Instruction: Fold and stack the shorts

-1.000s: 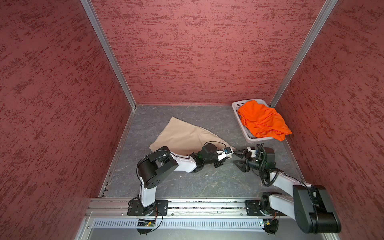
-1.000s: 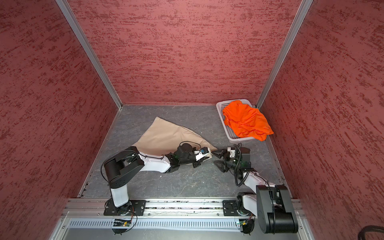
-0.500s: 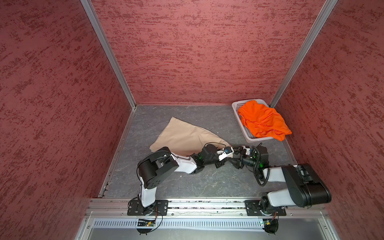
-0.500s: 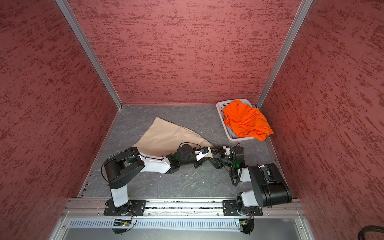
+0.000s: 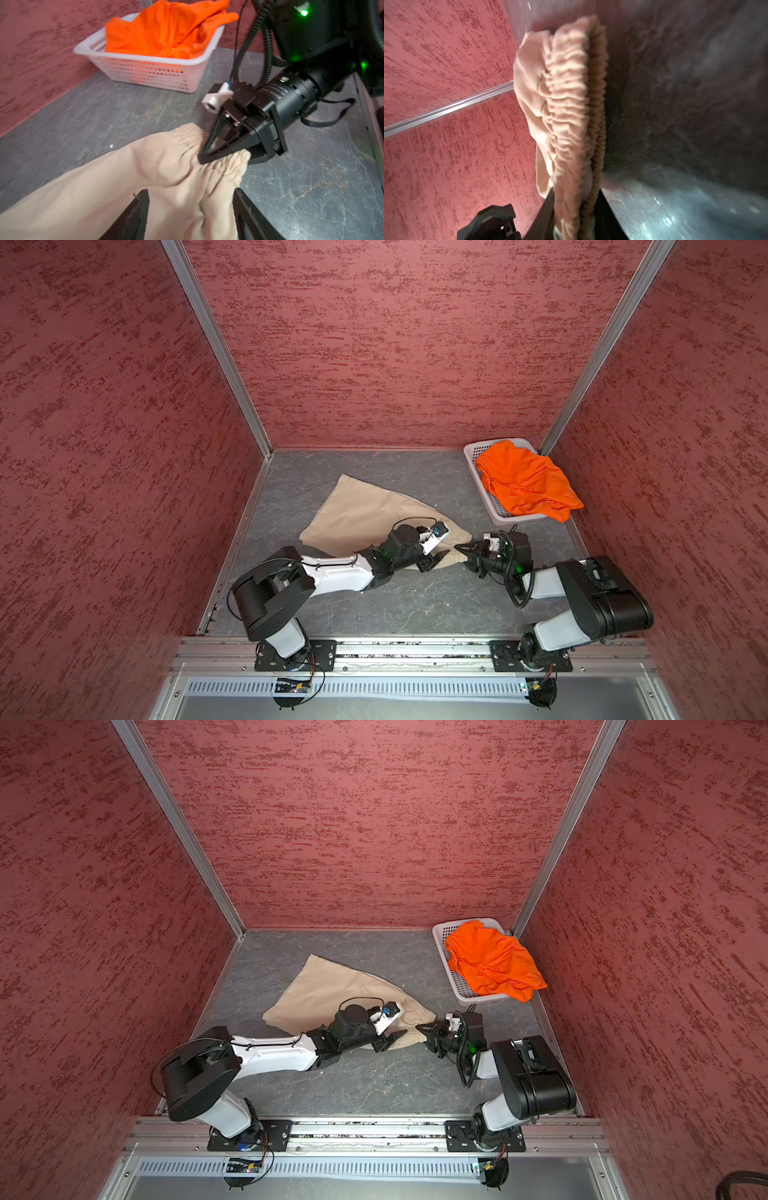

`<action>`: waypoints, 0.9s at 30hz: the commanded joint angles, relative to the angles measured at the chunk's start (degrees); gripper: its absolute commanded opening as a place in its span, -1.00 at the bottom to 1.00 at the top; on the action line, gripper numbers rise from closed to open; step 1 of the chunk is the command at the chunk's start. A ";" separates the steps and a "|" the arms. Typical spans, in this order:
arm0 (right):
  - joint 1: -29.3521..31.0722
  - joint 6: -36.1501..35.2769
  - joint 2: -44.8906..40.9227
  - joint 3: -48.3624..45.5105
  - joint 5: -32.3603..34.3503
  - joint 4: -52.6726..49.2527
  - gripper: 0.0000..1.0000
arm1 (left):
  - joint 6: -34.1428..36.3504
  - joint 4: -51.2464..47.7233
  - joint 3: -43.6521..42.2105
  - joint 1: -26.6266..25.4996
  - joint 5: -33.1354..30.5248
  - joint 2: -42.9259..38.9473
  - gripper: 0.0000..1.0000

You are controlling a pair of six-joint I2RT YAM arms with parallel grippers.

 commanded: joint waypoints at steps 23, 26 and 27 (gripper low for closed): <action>1.81 -65.63 -2.46 60.83 36.59 -83.45 -0.77 | -40.55 -28.38 -11.56 29.20 -1.29 -13.28 0.15; 4.15 -67.04 1.54 67.04 39.90 -85.87 -0.78 | -42.14 -24.48 -12.76 29.11 0.50 -10.78 0.08; 5.11 -67.30 2.26 68.71 40.94 -86.36 -0.78 | -42.84 -22.97 -13.12 29.03 1.43 -9.97 0.06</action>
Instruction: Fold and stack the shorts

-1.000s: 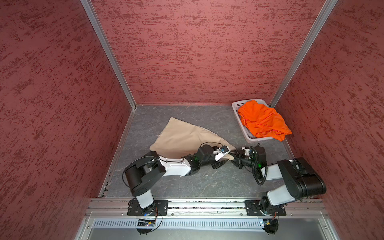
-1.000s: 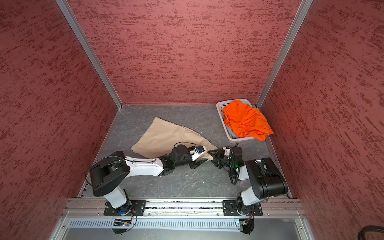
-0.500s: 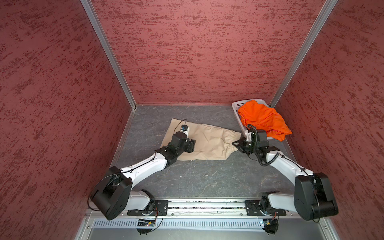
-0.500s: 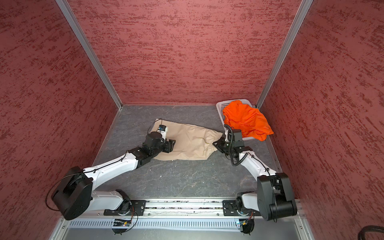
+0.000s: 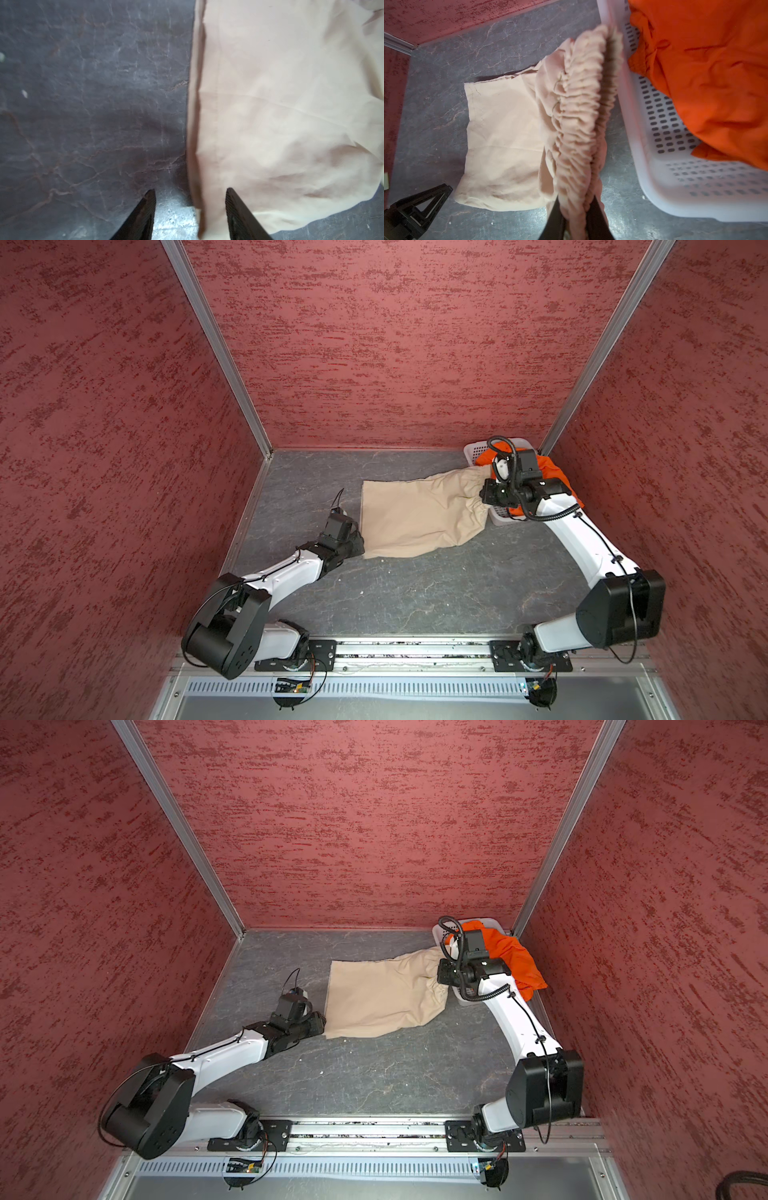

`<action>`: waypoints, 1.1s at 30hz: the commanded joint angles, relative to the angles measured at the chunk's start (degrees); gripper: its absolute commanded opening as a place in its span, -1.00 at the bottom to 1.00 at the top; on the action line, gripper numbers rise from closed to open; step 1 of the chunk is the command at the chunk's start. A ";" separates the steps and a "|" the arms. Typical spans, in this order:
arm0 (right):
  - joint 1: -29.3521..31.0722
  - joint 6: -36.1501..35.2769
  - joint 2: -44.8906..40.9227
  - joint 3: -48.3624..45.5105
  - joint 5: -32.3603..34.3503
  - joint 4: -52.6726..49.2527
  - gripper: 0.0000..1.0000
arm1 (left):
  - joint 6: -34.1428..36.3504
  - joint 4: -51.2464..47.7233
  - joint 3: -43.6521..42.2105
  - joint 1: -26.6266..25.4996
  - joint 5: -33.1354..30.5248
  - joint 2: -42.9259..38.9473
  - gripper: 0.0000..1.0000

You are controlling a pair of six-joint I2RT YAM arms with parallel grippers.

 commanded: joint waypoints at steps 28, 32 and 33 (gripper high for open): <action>31.09 3.53 27.57 20.70 8.02 4.58 -0.74 | -6.62 16.38 -0.10 -4.09 2.91 15.98 -0.45; 31.82 7.12 31.77 19.48 -0.14 11.96 -0.23 | -5.50 11.01 -0.67 -3.30 0.34 10.07 -0.33; 31.80 7.69 32.07 19.41 -1.66 13.18 -0.03 | -5.21 9.25 -0.79 -3.07 -0.42 8.20 -0.28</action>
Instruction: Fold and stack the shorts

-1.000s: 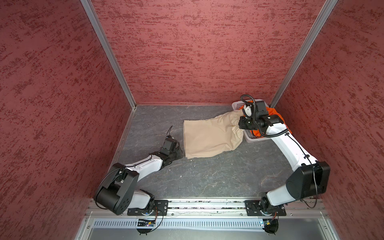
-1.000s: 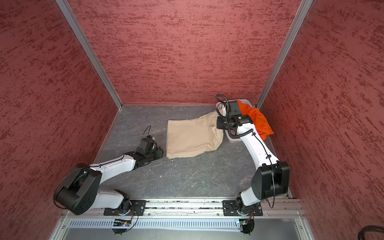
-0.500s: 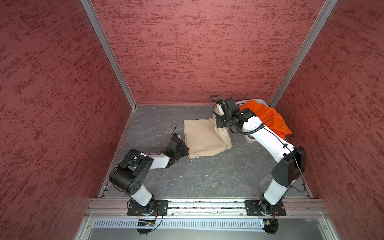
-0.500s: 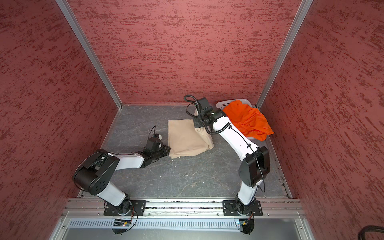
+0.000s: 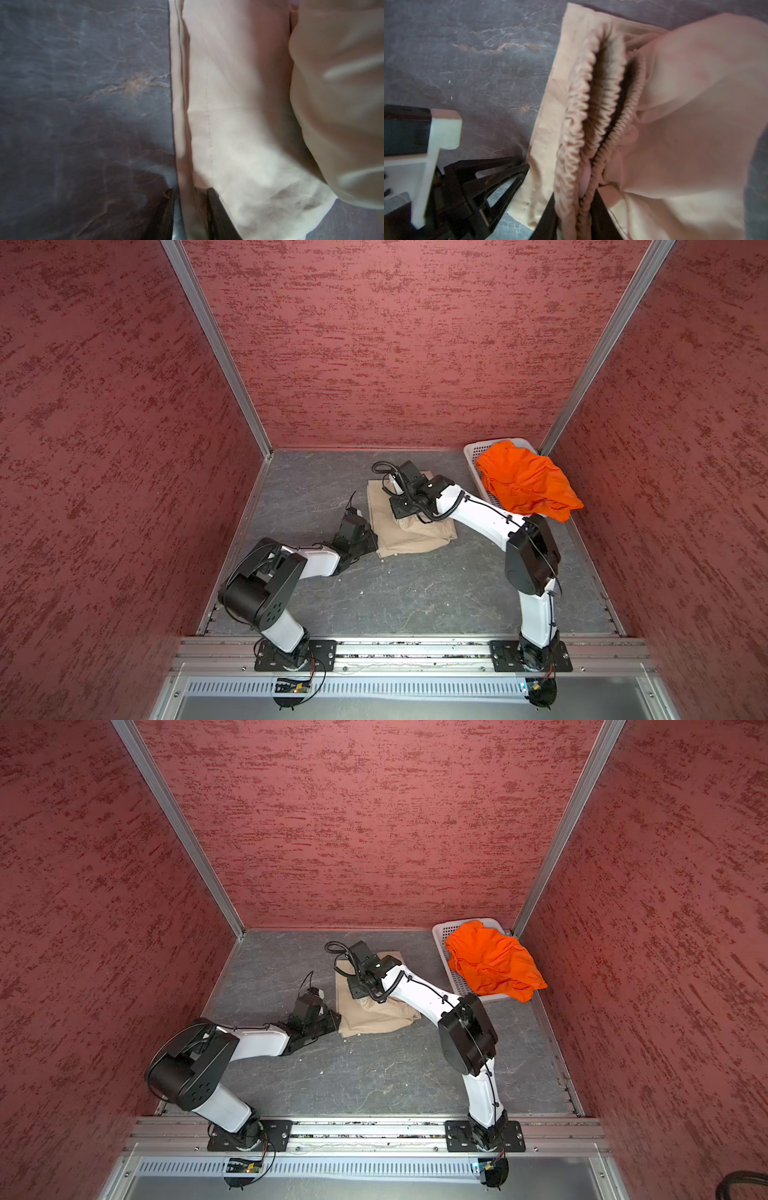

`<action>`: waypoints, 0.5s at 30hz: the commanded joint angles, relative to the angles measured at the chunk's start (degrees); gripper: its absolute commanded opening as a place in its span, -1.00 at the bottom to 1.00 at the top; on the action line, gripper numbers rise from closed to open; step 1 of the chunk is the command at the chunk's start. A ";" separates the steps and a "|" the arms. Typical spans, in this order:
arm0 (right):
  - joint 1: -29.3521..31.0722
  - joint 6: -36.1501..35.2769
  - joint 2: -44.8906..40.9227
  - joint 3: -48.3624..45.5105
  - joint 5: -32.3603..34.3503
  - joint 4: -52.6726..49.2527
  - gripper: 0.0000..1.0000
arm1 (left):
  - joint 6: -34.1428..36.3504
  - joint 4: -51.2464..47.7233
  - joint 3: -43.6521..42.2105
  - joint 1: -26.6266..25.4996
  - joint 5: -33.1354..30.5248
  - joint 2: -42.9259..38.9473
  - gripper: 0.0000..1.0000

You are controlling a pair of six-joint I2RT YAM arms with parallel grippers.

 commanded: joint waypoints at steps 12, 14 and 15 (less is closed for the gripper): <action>-8.36 6.39 -17.97 -21.67 -10.65 18.90 -0.06 | 3.53 -17.54 -1.32 1.55 -2.67 -27.59 -0.16; -8.70 6.06 -17.96 -25.17 -10.53 19.13 -0.27 | 4.36 -14.76 -0.55 1.49 -0.33 -26.34 -0.21; -8.71 5.92 -17.67 -26.96 -11.02 19.97 -0.35 | 4.73 -13.34 0.36 1.42 1.06 -24.77 -0.22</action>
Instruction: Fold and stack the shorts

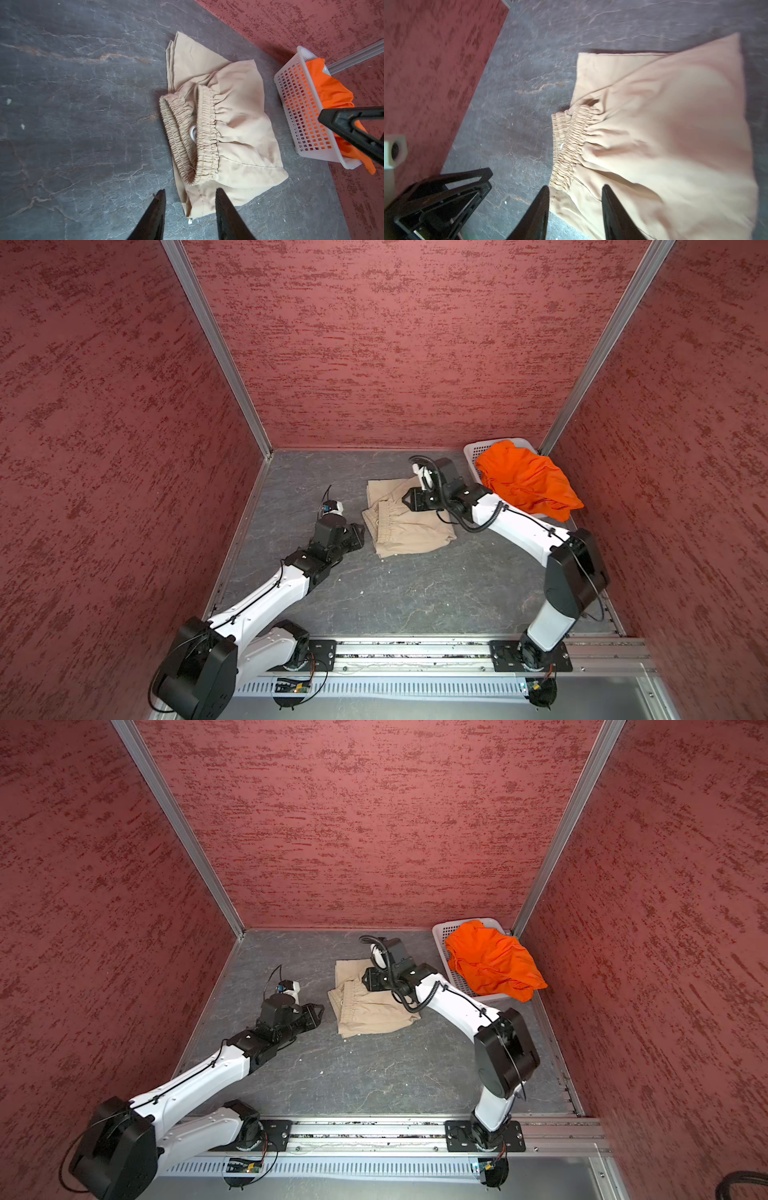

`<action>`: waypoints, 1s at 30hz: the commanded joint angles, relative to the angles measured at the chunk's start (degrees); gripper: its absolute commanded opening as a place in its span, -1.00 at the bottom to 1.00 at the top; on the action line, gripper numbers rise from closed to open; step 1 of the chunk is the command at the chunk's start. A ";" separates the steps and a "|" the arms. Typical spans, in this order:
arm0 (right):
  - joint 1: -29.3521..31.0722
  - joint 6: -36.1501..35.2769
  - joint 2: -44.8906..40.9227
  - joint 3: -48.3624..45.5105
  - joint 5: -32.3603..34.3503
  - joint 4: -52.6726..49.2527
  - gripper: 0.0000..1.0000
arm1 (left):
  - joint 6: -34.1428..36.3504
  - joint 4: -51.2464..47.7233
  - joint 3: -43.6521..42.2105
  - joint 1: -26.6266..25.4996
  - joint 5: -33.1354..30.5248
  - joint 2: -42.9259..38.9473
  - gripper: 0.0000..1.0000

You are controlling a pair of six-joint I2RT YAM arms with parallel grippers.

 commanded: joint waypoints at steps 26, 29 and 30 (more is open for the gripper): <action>2.92 -0.81 6.76 0.72 5.35 4.79 0.17 | -3.27 12.54 8.33 9.71 10.54 23.72 0.06; 3.44 -0.81 11.74 5.45 5.06 4.02 0.17 | -3.27 11.96 7.77 9.63 10.37 22.85 0.06; 3.53 -0.78 12.77 6.01 5.06 4.32 0.17 | -3.51 11.90 7.49 9.63 10.32 22.53 0.06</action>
